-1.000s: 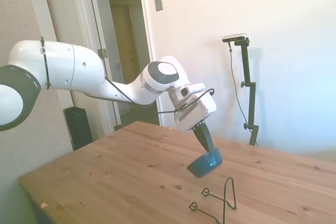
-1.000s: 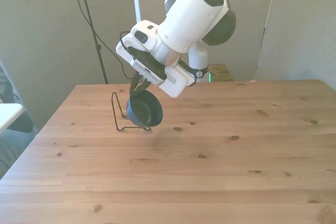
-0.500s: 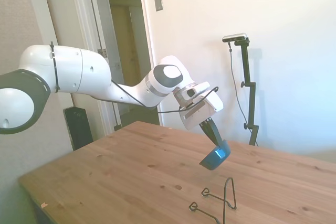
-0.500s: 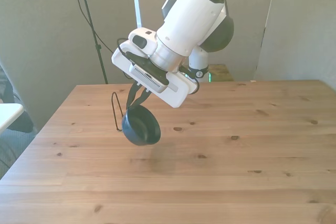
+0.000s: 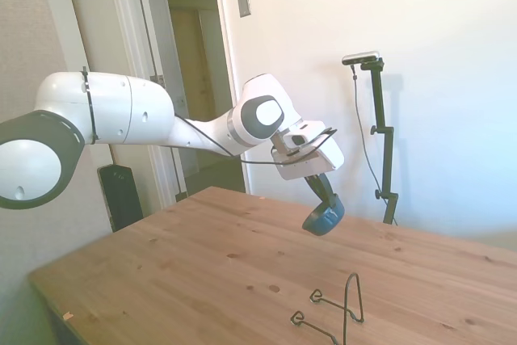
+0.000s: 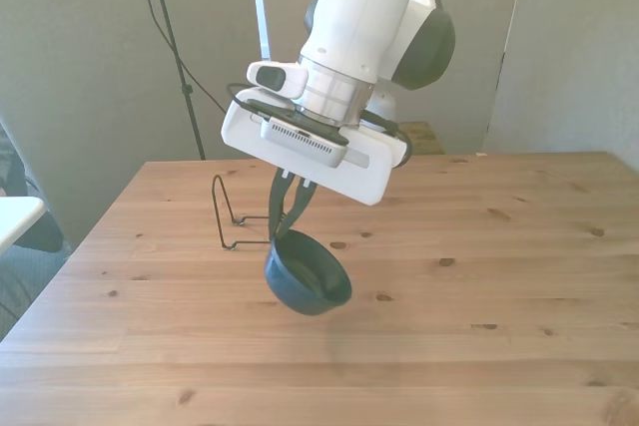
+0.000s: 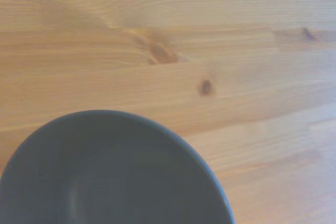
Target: Unload the bowl
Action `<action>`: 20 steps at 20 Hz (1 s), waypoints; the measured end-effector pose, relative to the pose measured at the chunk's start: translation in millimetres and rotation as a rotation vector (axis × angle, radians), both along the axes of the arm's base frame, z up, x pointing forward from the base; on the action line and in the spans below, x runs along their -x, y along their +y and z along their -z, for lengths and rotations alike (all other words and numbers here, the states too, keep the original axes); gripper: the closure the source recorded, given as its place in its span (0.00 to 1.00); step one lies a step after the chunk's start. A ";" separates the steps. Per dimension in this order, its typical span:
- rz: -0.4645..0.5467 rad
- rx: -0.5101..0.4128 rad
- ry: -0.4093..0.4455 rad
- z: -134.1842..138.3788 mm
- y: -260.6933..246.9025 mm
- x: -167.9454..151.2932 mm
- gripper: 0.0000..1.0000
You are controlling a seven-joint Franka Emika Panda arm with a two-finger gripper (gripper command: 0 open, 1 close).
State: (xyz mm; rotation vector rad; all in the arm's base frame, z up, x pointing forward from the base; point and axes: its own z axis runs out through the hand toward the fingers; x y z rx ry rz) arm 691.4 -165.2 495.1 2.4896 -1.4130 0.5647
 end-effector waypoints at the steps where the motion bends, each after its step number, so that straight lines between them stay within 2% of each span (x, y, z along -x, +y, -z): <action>1: -0.019 -0.027 -0.009 -0.5 4.8 -1.6 1.00; 4: -0.074 -0.107 -0.017 3.9 20.2 -1.8 1.00; 7: -0.111 -0.188 -0.002 19.5 23.8 7.1 1.00; 16: -0.147 -0.396 -0.052 62.6 -20.3 48.2 1.00; 20: -0.137 -0.442 -0.062 76.6 -46.7 53.2 1.00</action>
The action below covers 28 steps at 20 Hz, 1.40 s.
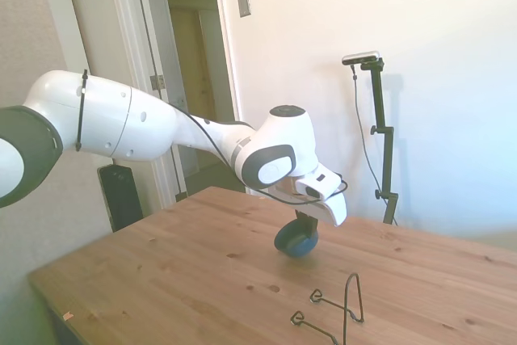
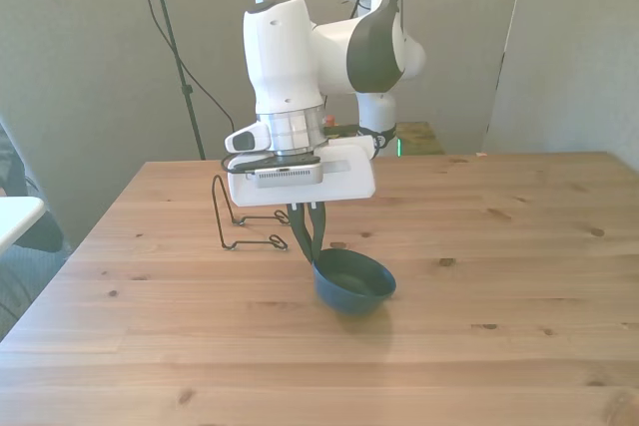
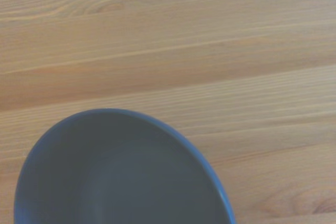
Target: Unload the bowl
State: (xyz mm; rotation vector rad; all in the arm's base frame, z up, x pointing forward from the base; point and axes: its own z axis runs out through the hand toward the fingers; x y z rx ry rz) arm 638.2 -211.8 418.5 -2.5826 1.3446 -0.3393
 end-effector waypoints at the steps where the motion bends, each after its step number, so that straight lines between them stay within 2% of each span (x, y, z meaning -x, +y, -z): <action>1: 0.004 -0.010 0.001 4.3 -4.8 0.1 1.00; 6: 0.019 -0.077 0.024 30.6 -30.7 -4.9 1.00; 7: 0.023 -0.080 0.029 34.1 -35.5 -6.7 0.00; 21: 0.003 -0.065 0.032 32.0 -34.6 -19.0 0.00; 28: -0.032 0.050 0.011 -15.6 -10.5 -11.2 0.00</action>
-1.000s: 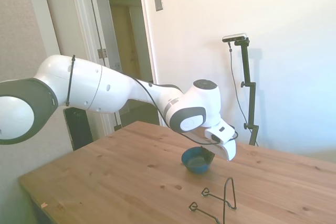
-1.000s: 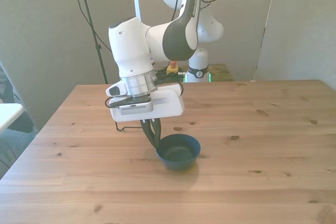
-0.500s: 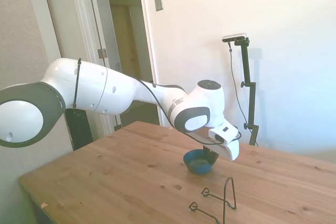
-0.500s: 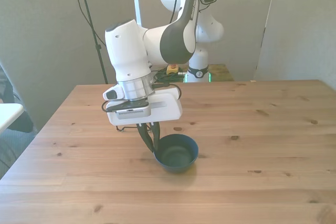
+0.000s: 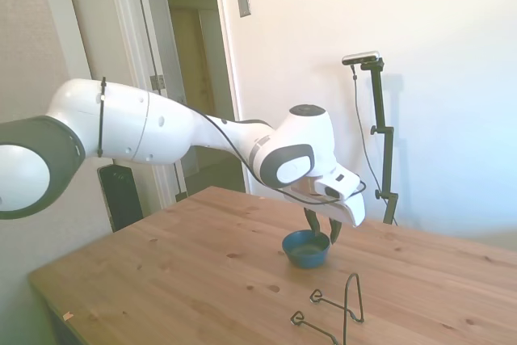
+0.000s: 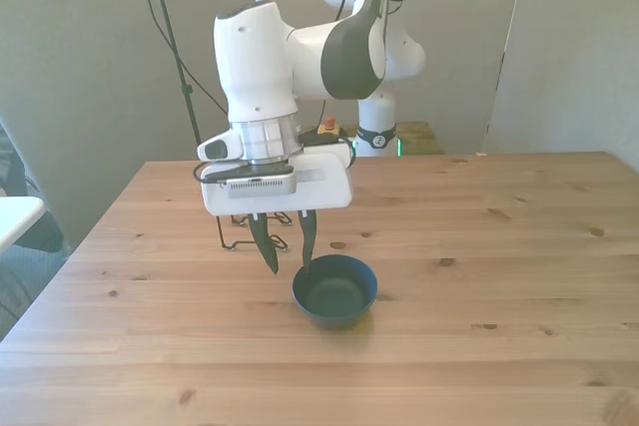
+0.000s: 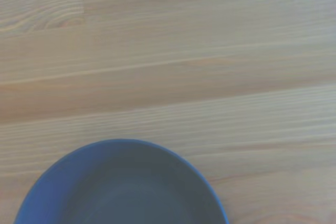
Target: Unload the bowl
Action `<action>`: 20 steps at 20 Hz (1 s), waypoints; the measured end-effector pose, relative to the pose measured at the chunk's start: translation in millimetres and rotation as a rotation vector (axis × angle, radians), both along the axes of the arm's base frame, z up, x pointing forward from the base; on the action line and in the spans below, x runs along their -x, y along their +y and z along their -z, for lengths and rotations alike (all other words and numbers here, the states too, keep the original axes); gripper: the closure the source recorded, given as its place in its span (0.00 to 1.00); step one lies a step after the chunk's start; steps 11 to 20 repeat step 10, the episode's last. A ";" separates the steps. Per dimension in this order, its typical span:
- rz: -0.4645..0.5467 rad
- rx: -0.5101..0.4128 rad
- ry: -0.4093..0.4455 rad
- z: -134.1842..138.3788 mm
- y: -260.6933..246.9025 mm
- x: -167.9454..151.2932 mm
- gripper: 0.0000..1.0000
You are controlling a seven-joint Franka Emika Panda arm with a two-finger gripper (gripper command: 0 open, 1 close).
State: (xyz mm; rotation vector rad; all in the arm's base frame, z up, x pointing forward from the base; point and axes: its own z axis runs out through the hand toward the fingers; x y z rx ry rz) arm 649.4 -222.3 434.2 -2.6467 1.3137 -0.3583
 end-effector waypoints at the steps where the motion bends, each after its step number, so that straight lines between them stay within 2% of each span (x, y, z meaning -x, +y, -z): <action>1: -0.011 0.017 0.001 -5.2 12.5 3.1 0.00; 5: -0.061 0.082 -0.018 -25.0 83.6 20.2 0.00; 9: -0.097 0.092 -0.018 -31.9 132.5 40.4 0.00; 20: -0.103 0.090 -0.018 -30.9 138.6 44.4 0.00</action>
